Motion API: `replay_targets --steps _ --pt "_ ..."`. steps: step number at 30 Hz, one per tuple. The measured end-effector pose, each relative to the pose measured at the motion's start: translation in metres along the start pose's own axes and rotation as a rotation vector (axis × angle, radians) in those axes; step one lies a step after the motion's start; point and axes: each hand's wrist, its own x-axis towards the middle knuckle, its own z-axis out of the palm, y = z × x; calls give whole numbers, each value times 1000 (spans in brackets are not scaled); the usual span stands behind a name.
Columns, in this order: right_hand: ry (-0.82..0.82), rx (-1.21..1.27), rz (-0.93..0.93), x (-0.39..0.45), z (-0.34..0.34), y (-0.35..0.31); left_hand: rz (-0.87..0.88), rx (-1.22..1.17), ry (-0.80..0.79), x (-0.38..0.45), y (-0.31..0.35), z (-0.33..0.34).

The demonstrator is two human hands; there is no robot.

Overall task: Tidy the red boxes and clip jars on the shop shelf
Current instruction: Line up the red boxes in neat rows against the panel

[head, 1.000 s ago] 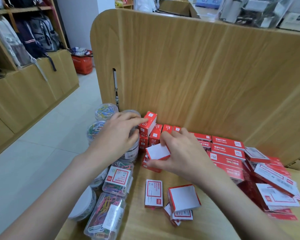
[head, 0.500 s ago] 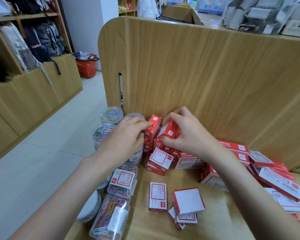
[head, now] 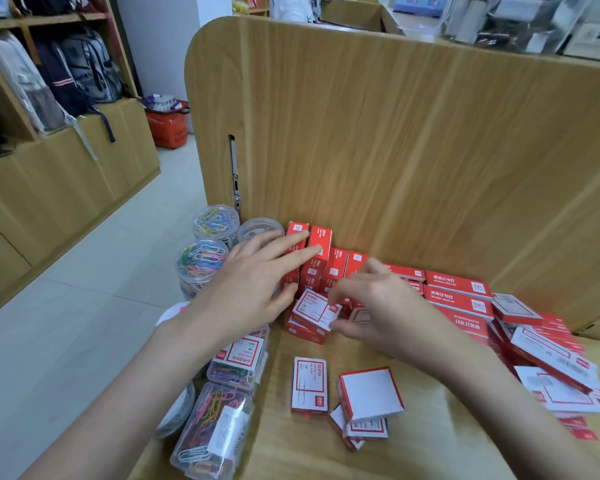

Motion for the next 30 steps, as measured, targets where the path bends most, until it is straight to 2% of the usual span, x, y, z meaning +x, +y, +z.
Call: replay_targets --steps 4,7,9,14,16,18,20,25,30 --pt "-14 -176 -22 -1 22 7 18 -4 6 1 -1 -2" --pt "-4 -174 13 2 28 4 17 -18 14 2 -1 -2" --pt "12 -15 40 2 23 0 15 -24 22 2 -1 -1" --pt "129 708 286 6 -16 7 -1 -17 37 1 0 0" --pt "143 844 350 10 -26 14 -5 -20 43 1 0 1" --pt "139 819 375 17 -27 19 -10 -17 55 1 1 1" --pt "134 669 354 23 -21 21 -15 -9 69 0 2 2" --pt "405 103 300 27 3 18 -19 8 76 -4 4 3" --pt "466 194 261 24 -4 18 -23 6 81 -4 4 4"
